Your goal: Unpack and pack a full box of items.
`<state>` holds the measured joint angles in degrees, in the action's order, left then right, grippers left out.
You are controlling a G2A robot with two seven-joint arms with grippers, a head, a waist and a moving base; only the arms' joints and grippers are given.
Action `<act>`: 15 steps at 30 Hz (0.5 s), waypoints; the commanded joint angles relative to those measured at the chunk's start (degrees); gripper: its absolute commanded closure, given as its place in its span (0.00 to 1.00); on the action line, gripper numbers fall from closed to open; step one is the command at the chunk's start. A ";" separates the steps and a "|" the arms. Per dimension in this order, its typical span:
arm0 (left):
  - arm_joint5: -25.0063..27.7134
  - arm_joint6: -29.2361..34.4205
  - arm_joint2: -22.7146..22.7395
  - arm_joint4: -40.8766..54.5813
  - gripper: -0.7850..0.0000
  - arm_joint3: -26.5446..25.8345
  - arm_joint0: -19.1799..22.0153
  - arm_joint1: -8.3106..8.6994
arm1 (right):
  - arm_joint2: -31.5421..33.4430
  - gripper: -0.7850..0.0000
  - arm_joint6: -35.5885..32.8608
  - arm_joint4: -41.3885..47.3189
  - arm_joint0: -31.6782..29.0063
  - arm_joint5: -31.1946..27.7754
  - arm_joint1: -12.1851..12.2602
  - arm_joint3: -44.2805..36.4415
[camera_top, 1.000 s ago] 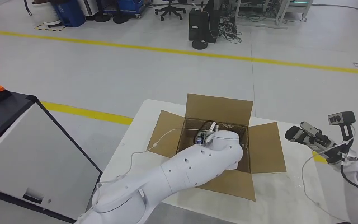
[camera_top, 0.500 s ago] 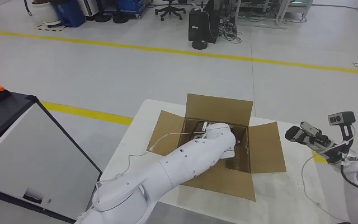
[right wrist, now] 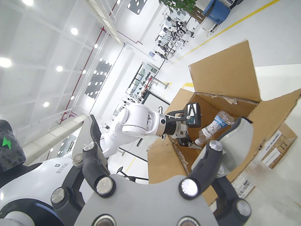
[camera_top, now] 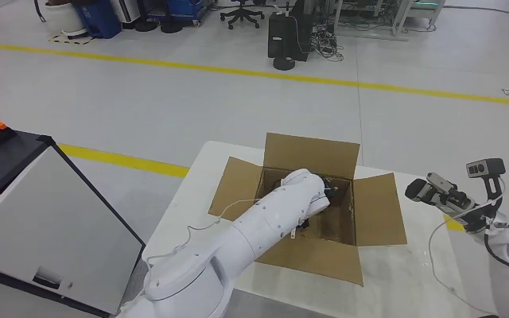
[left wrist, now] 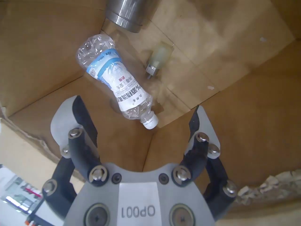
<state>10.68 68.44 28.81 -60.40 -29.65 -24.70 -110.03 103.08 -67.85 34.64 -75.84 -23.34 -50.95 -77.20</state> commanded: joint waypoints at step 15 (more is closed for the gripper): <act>-13.29 -7.02 0.17 0.42 0.00 12.63 1.78 -4.20 | 0.00 0.00 0.01 0.00 0.00 0.00 0.00 0.00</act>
<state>-1.69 61.88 29.15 -59.38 -17.77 -23.13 -114.06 103.08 -67.85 34.64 -75.84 -23.34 -50.95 -77.20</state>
